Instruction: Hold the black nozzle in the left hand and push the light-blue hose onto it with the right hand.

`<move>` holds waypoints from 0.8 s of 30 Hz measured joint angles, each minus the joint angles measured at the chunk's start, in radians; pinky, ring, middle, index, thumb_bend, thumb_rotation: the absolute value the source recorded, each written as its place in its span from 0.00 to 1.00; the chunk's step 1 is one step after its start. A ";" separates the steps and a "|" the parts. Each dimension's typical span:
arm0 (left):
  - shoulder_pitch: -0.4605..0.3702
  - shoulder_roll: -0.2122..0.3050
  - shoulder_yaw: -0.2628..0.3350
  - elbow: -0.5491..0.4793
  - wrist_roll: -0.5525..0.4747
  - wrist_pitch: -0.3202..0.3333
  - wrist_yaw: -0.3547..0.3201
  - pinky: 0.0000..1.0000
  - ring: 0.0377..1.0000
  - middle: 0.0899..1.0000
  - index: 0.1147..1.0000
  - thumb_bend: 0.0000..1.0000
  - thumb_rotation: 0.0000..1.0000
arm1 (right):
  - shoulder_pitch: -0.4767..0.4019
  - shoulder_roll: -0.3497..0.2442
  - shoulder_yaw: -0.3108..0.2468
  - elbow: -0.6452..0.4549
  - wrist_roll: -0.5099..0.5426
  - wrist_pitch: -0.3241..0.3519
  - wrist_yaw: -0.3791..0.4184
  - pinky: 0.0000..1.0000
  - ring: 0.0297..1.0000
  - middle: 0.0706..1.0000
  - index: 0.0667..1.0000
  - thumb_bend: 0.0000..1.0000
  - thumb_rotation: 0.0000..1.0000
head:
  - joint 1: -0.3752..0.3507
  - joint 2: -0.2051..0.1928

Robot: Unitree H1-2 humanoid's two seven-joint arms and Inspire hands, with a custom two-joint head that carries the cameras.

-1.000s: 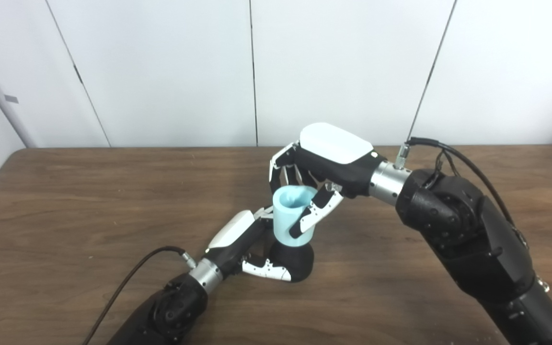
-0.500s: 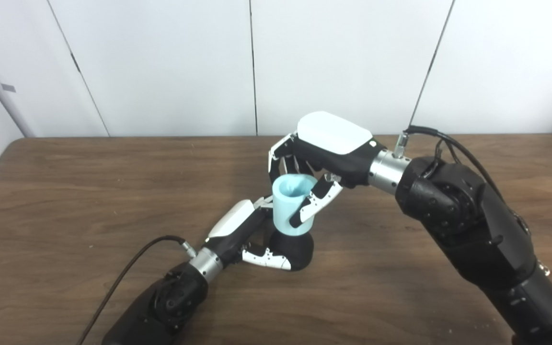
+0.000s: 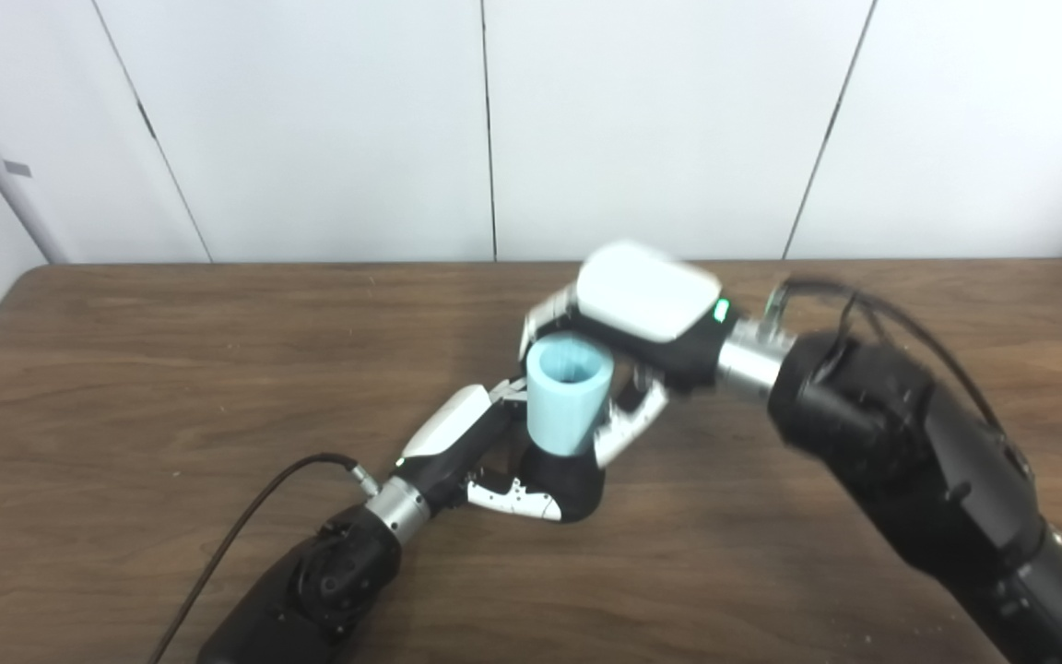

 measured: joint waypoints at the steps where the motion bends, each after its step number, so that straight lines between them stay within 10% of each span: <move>1: 0.000 0.000 0.000 0.000 0.000 0.000 0.000 1.00 0.97 0.77 0.37 0.58 0.36 | 0.001 -0.001 0.001 0.000 -0.013 -0.012 -0.003 0.79 0.85 0.80 0.72 0.89 0.42 | 0.000 -0.002; 24: 0.002 0.000 -0.002 -0.006 0.000 0.001 -0.004 1.00 0.97 0.77 0.37 0.58 0.36 | 0.029 0.007 -0.022 0.009 -0.048 -0.079 -0.041 0.86 0.88 0.84 0.70 0.88 0.41 | 0.000 0.002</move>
